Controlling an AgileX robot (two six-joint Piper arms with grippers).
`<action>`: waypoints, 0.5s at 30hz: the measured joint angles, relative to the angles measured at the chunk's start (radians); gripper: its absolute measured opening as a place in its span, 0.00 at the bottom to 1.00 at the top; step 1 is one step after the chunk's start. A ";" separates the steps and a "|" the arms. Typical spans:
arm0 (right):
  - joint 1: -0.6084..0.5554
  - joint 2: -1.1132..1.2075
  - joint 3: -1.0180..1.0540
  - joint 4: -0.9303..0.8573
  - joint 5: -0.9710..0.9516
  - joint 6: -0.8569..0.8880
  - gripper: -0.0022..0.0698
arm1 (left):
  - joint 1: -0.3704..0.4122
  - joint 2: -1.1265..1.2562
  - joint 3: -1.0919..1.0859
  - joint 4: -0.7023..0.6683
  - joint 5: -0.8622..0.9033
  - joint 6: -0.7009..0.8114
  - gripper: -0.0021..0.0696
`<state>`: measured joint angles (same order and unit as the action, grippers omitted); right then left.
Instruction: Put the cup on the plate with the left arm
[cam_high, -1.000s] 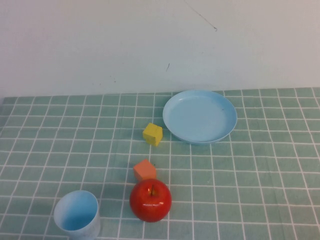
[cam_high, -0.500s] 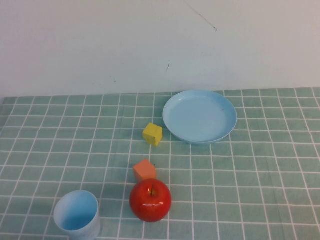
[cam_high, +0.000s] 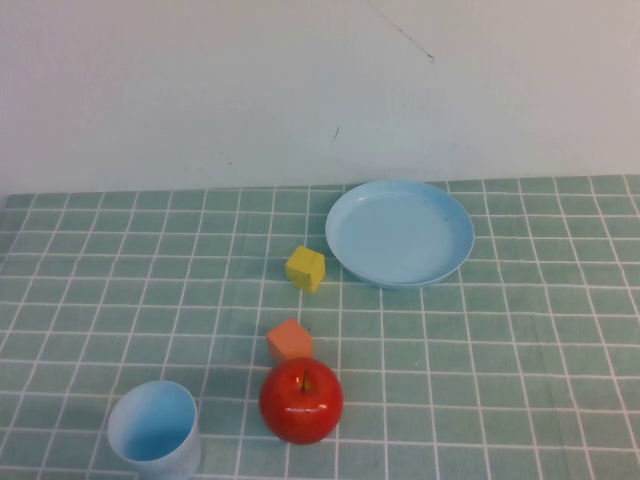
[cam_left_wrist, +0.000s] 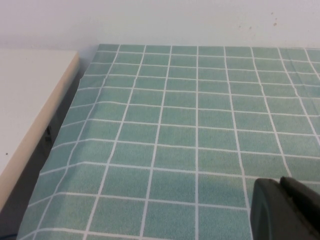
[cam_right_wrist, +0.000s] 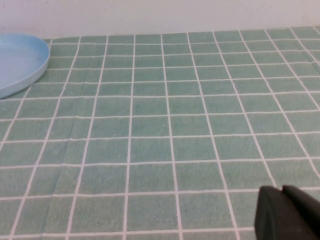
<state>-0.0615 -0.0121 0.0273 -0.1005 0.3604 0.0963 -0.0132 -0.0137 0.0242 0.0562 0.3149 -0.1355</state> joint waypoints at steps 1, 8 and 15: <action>0.000 0.000 0.000 0.000 0.000 0.000 0.03 | 0.000 0.000 0.000 0.000 0.000 0.000 0.03; 0.000 0.000 0.000 0.000 0.000 0.000 0.03 | 0.000 0.000 0.000 0.000 0.000 0.000 0.03; 0.000 0.000 0.000 0.000 0.000 0.000 0.03 | 0.000 0.000 0.000 0.000 0.023 0.000 0.03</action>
<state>-0.0615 -0.0121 0.0273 -0.1005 0.3604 0.0963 -0.0132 -0.0137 0.0242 0.0562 0.3382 -0.1355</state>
